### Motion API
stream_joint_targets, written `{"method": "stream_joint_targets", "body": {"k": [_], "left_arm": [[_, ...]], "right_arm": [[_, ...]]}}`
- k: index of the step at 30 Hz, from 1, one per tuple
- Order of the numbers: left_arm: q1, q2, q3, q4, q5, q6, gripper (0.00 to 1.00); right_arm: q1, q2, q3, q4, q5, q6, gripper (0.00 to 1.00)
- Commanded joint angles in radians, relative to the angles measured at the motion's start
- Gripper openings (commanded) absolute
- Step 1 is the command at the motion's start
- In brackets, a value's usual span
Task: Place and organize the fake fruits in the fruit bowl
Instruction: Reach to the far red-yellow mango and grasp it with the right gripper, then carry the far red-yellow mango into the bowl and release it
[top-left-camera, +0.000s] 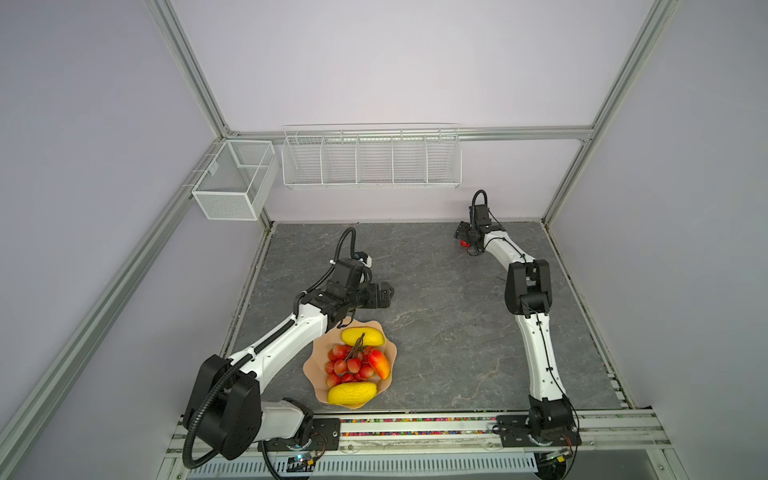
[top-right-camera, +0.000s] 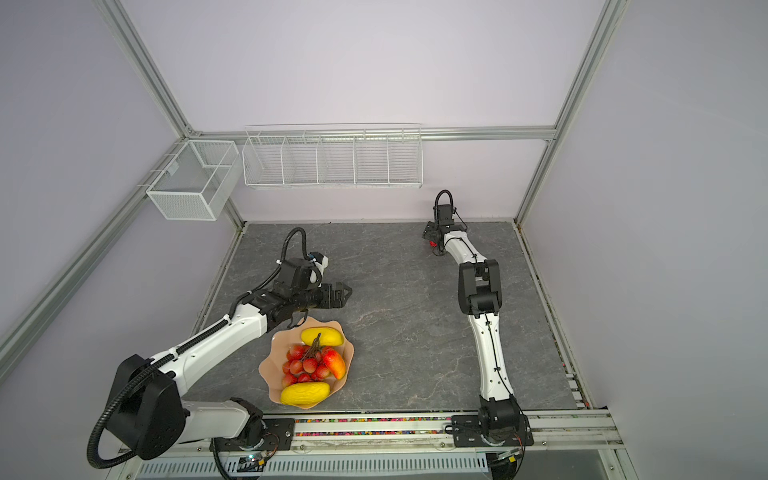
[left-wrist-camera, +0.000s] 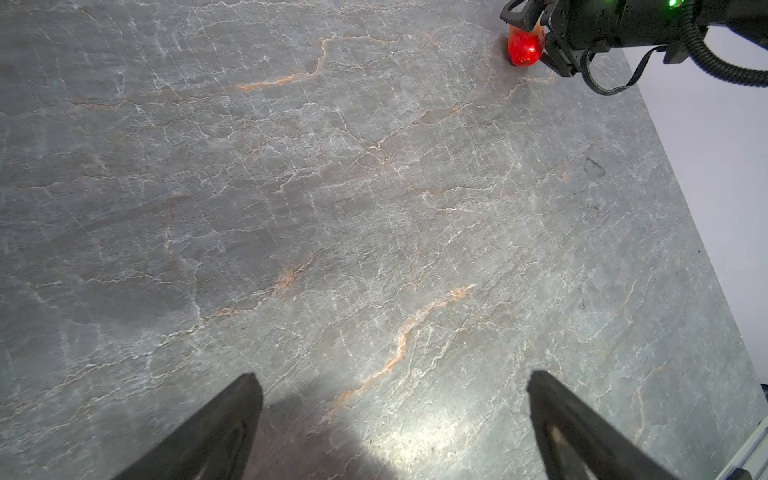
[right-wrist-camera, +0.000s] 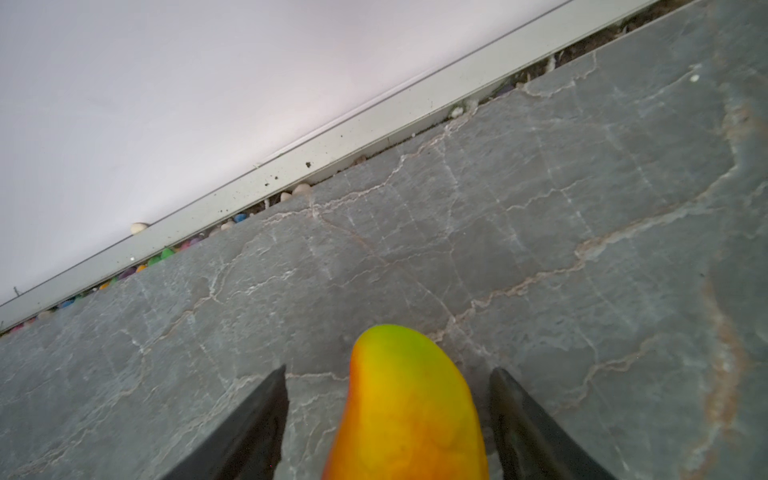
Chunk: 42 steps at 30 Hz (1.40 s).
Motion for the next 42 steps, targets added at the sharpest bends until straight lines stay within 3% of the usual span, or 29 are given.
{"method": "stream_joint_targets", "body": {"k": [1, 5, 10, 17, 26, 31, 37, 42], "left_arm": [[0.005, -0.035, 0.006, 0.000, -0.009, -0.007, 0.99], [0.005, -0.062, 0.005, -0.015, -0.013, -0.008, 0.99], [0.005, -0.105, -0.002, -0.039, -0.030, -0.011, 0.99], [0.006, -0.213, 0.016, -0.228, -0.088, -0.047, 0.99], [0.008, -0.527, -0.043, -0.646, -0.221, -0.274, 0.99], [0.007, -0.721, -0.019, -0.817, -0.291, -0.386, 1.00], [0.008, -0.822, 0.154, -0.961, -0.248, -0.405, 0.99], [0.008, -0.881, 0.270, -1.148, -0.336, -0.401, 0.99]], "right_arm": [[-0.007, -0.005, -0.033, -0.086, -0.047, -0.002, 0.68], [-0.010, -0.069, -0.152, -0.022, -0.049, -0.019, 0.51], [-0.010, -0.158, -0.295, 0.059, -0.091, -0.072, 0.46], [0.033, -0.452, -0.691, 0.253, -0.200, -0.159, 0.43], [0.339, -0.795, -0.955, 0.252, -0.264, -0.192, 0.42], [0.549, -0.919, -0.946, 0.251, -0.269, -0.162, 0.43], [0.768, -0.873, -0.834, 0.256, -0.356, -0.099, 0.43], [0.926, -0.755, -0.772, 0.310, -0.378, -0.061, 0.44]]}}
